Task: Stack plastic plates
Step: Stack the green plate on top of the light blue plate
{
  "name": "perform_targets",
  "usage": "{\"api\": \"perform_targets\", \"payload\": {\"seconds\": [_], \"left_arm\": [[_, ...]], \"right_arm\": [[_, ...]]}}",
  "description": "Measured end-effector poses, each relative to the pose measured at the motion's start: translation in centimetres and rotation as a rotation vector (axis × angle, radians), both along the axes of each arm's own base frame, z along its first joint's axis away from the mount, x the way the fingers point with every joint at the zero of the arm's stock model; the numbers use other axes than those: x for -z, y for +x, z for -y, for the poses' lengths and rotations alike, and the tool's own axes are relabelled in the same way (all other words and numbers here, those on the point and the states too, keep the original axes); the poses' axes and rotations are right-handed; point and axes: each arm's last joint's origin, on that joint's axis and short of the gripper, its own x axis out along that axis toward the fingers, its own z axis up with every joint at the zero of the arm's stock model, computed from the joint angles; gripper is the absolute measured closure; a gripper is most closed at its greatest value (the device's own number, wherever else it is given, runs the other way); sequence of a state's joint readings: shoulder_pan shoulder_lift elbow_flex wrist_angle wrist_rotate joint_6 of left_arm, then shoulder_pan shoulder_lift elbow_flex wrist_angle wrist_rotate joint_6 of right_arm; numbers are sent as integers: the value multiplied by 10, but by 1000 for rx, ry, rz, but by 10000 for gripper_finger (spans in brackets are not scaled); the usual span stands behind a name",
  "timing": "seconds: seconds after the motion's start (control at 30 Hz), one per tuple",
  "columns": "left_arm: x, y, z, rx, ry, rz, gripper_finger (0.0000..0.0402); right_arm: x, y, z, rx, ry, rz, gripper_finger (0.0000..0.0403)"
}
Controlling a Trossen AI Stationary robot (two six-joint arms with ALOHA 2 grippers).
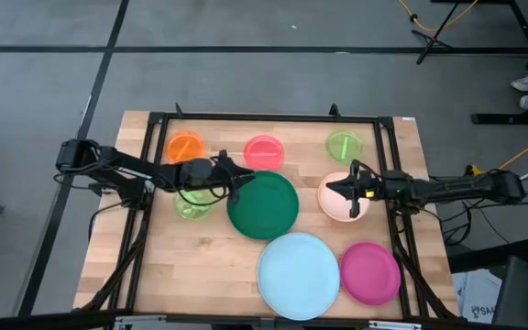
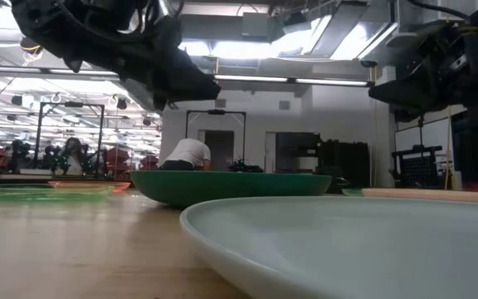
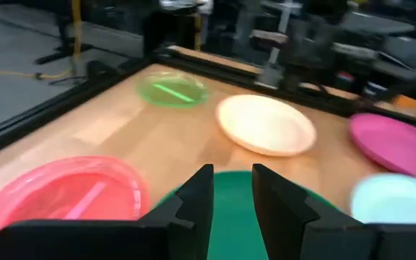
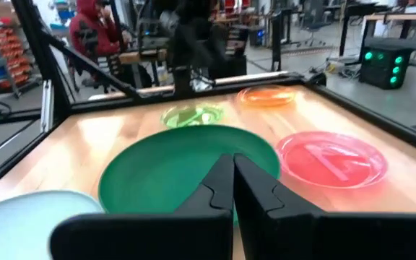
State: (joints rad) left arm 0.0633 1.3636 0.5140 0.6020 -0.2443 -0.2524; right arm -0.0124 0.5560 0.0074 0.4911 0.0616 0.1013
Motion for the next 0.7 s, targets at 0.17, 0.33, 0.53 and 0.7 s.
{"api": "perform_targets", "payload": {"seconds": [0.17,0.33,0.53,0.7], "left_arm": [[10,-4,-9,-63,-59,-88,312],[21,-11,-22,-183,-118,-184,289],[27,-15,-31,-136,-232,-231,235],[33,-18,-25,-122,-292,-293,229]], "right_arm": [[4,6,0,-2,11,-23,402],[9,12,0,-3,-2,-80,402],[12,21,0,-6,-25,-169,402],[17,26,0,-8,-31,-221,402]]}}
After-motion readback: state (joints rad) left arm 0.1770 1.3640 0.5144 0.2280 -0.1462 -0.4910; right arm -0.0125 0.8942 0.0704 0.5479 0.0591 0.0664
